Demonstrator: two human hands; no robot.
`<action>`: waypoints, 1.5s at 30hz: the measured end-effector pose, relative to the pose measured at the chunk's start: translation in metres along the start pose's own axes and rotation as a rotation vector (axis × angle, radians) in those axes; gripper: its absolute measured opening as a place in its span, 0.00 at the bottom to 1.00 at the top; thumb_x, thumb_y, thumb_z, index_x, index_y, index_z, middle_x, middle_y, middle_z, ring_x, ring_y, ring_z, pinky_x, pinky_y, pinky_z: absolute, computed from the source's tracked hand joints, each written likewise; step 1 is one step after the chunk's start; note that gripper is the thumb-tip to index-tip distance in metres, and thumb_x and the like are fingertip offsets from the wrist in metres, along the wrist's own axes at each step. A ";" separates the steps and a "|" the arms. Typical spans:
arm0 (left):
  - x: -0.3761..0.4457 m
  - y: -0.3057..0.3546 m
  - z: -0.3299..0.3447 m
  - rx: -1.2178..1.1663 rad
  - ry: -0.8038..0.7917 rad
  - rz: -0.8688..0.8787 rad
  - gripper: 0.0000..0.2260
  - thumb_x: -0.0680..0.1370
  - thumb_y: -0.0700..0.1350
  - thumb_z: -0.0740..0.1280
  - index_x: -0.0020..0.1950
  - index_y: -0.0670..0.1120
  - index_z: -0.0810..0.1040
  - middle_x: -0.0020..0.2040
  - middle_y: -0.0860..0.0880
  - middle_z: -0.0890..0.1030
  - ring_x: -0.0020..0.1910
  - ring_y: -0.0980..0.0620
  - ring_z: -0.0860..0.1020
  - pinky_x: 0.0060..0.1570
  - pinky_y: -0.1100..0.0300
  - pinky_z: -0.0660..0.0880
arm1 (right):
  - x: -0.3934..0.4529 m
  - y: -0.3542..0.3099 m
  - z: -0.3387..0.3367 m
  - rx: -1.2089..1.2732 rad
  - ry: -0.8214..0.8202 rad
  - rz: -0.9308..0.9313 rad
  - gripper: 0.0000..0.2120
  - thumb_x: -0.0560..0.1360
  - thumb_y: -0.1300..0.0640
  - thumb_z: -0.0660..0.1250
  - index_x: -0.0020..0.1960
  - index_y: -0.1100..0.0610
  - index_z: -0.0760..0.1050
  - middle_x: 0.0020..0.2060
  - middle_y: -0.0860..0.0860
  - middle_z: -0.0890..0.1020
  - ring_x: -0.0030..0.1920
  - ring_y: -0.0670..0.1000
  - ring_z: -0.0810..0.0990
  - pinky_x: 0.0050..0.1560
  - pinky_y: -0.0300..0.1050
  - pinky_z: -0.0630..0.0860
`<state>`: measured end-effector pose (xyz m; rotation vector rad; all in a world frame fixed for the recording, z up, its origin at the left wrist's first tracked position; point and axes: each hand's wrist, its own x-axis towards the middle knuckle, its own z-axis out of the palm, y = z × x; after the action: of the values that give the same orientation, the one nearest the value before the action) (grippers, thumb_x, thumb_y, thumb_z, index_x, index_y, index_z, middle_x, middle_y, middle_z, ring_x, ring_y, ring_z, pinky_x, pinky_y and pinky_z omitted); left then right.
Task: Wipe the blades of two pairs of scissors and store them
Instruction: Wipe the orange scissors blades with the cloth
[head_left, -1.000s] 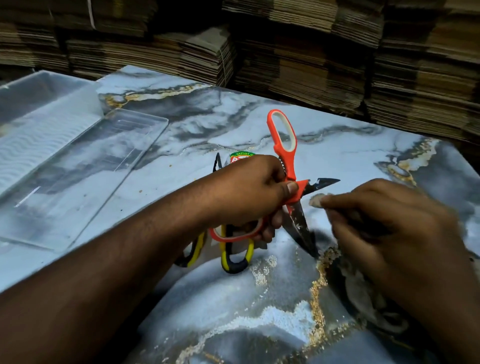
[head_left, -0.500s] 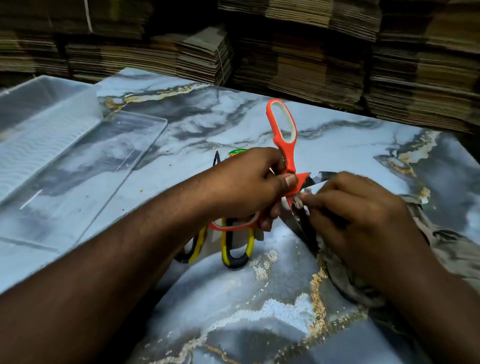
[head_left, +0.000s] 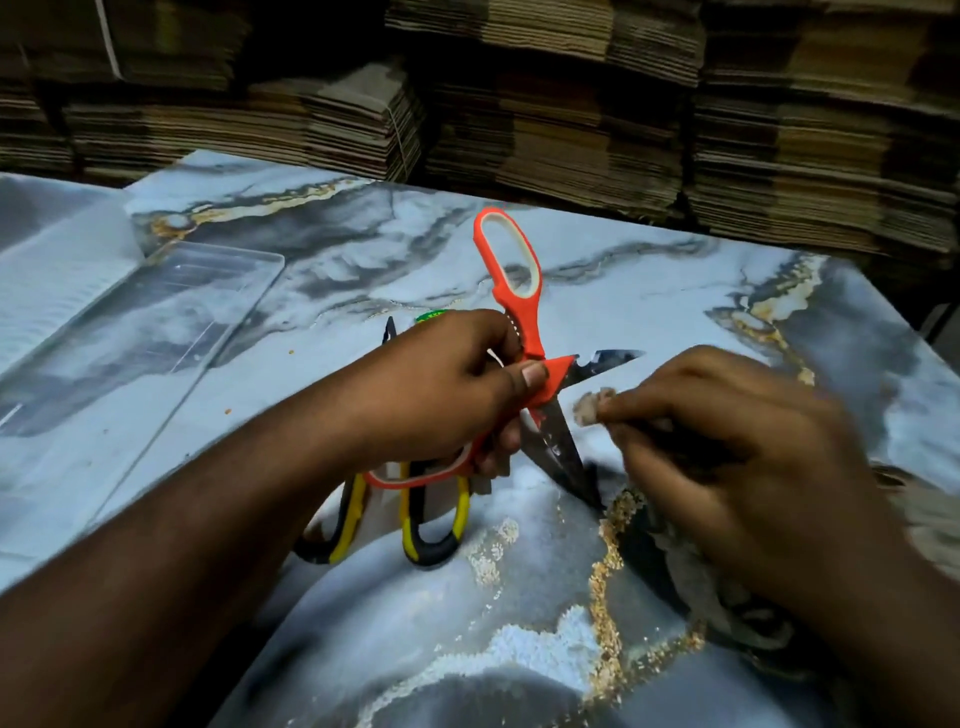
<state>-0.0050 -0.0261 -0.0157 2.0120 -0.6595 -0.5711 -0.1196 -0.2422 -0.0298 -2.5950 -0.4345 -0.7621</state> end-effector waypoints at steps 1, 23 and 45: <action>0.000 0.001 0.002 -0.021 -0.012 -0.006 0.09 0.87 0.46 0.63 0.52 0.41 0.75 0.36 0.40 0.85 0.33 0.41 0.85 0.32 0.49 0.83 | 0.000 -0.001 0.006 -0.028 -0.023 -0.017 0.07 0.78 0.57 0.74 0.55 0.53 0.87 0.46 0.48 0.84 0.46 0.50 0.82 0.46 0.48 0.78; 0.003 -0.001 0.008 0.103 0.032 0.001 0.12 0.87 0.46 0.64 0.47 0.41 0.78 0.35 0.44 0.86 0.30 0.46 0.86 0.36 0.49 0.85 | -0.001 0.000 0.023 -0.155 -0.148 -0.176 0.07 0.81 0.60 0.69 0.56 0.59 0.85 0.48 0.54 0.82 0.45 0.58 0.80 0.44 0.54 0.79; 0.002 0.003 0.000 0.359 0.092 -0.027 0.15 0.85 0.51 0.66 0.43 0.45 0.83 0.36 0.49 0.87 0.34 0.54 0.85 0.45 0.53 0.83 | 0.004 -0.018 0.021 -0.239 -0.246 -0.276 0.08 0.80 0.64 0.72 0.59 0.60 0.85 0.51 0.53 0.84 0.47 0.57 0.80 0.43 0.50 0.78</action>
<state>-0.0038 -0.0288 -0.0129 2.3692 -0.7186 -0.3928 -0.1145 -0.2161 -0.0391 -2.9049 -0.8358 -0.6127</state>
